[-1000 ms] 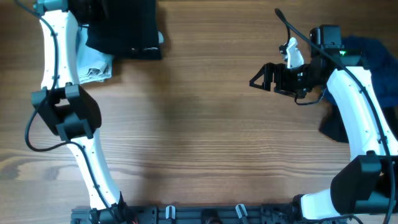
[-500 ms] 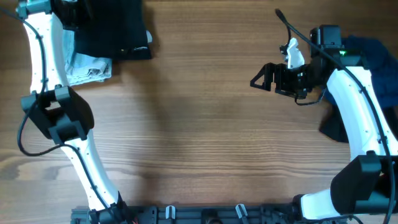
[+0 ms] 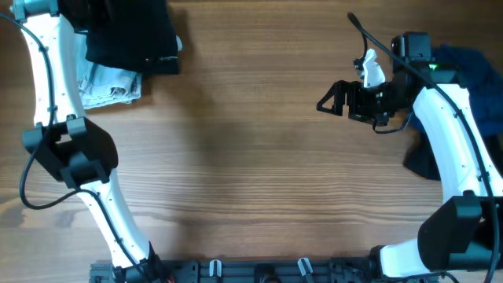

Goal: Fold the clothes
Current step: 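Place the folded trousers on top of the denim garment with the left gripper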

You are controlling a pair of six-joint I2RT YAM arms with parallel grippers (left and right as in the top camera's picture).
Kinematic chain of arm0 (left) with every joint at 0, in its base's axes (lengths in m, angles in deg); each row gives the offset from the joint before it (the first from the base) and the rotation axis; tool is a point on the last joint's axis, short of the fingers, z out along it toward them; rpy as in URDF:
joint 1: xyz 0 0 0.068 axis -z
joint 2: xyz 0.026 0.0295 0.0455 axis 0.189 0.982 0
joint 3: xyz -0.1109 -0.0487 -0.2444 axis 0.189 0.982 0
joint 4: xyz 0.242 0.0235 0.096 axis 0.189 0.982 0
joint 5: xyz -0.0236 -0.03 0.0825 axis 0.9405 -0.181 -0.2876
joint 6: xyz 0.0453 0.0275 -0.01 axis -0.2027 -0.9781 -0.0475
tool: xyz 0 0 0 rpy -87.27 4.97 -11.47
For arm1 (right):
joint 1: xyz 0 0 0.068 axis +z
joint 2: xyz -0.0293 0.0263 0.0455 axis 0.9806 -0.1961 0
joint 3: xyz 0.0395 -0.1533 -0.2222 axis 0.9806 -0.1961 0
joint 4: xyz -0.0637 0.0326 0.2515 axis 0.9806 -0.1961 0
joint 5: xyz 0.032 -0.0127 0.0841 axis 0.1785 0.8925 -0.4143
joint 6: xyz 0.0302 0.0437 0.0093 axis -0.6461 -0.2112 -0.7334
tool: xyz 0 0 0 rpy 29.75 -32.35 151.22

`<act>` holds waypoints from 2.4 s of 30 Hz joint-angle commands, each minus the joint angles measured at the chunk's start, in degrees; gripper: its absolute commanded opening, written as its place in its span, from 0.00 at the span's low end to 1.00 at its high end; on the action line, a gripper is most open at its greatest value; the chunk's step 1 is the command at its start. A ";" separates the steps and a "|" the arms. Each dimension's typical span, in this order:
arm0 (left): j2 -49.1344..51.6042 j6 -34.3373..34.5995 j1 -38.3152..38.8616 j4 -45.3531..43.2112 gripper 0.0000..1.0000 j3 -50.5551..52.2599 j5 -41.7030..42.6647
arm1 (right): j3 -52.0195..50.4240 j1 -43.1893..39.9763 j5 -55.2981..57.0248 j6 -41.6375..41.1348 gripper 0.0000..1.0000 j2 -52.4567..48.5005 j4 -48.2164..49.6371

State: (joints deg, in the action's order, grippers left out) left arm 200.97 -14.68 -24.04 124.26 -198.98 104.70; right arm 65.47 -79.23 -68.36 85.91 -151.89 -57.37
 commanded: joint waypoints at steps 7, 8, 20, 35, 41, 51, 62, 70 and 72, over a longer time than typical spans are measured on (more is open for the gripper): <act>-1.11 -1.81 -6.08 -1.97 0.12 -1.86 -4.57 | 0.52 0.09 0.61 0.37 1.00 0.61 -0.52; -0.37 -1.81 -6.67 -1.92 0.12 -1.88 -4.57 | 0.52 0.09 0.61 0.37 0.99 0.61 -0.52; 1.88 1.07 -7.93 -2.36 1.00 -1.88 -4.15 | 0.52 0.07 0.61 0.39 0.99 0.61 -0.72; 4.74 39.52 -20.24 -1.97 0.94 -1.86 13.20 | 0.52 0.09 1.64 0.35 0.99 0.61 -0.28; 9.57 43.93 -20.63 0.76 0.88 -1.86 19.65 | 0.52 0.09 1.66 0.57 1.00 0.61 -1.75; 11.28 53.86 -23.47 -5.35 0.86 -1.86 22.32 | 0.52 0.09 1.66 0.39 1.00 0.61 -1.66; 17.84 60.35 -23.39 -12.68 0.77 -1.86 35.91 | 0.52 0.09 1.66 -1.07 1.00 0.61 -1.40; 19.67 59.69 -23.26 -21.55 0.04 -1.88 35.80 | 0.52 0.09 1.66 -1.11 0.99 0.61 -1.81; 19.67 56.92 -23.23 -24.11 0.04 -1.88 35.17 | 0.52 0.09 1.66 -1.11 1.00 0.61 -1.75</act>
State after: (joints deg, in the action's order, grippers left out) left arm 219.66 45.71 -47.27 102.62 -199.94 140.39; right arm 65.47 -79.23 -67.29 85.40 -151.89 -59.09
